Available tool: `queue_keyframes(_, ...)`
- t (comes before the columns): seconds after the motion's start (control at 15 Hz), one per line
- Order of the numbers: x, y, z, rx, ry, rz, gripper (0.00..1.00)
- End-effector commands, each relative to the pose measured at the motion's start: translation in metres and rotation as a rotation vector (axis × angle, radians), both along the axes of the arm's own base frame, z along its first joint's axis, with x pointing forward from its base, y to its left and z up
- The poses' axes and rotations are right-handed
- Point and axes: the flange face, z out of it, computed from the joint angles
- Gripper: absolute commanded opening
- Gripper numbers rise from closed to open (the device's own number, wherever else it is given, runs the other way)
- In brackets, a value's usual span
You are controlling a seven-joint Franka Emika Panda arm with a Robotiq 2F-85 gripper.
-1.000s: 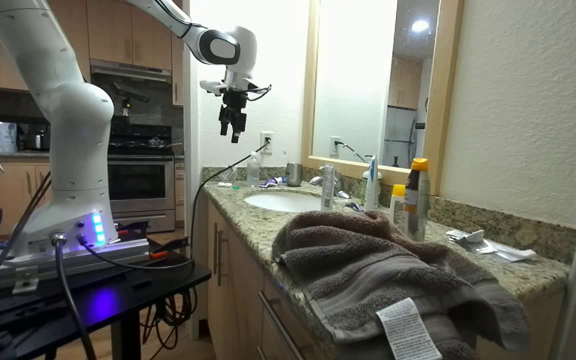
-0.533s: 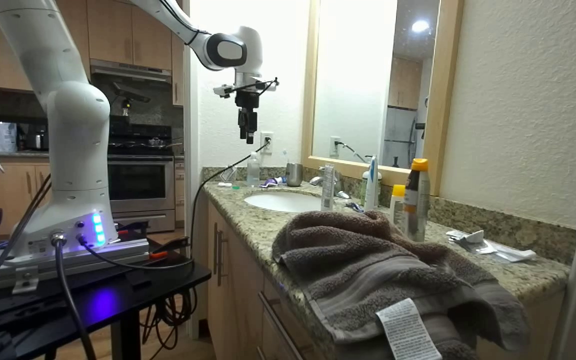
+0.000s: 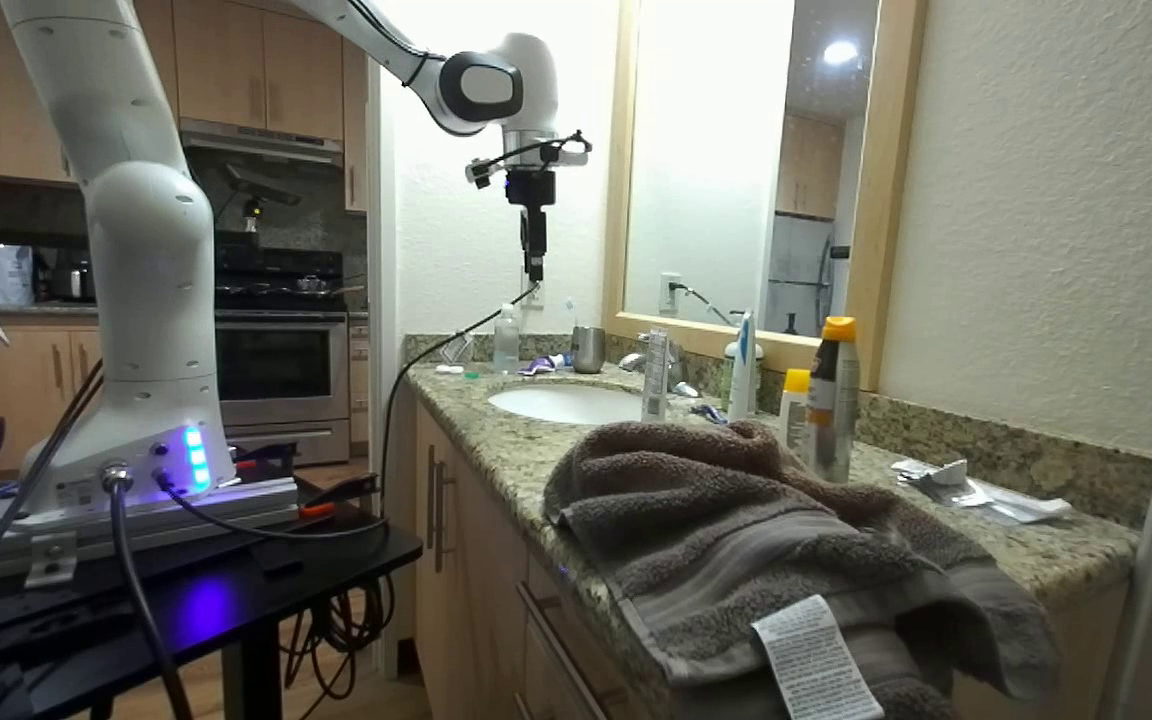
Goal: Move the object with yellow lid to the left
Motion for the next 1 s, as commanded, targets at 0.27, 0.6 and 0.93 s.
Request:
queue_keyframes(0.27, 0.004, -0.073, -0.009, -0.046, 0.01, -0.333, 1.0)
queue_keyframes(0.6, -0.02, -0.158, -0.019, -0.05, 0.012, -0.625, 1.0)
queue_keyframes(0.93, -0.019, -0.136, -0.017, -0.075, 0.005, -0.518, 1.0)
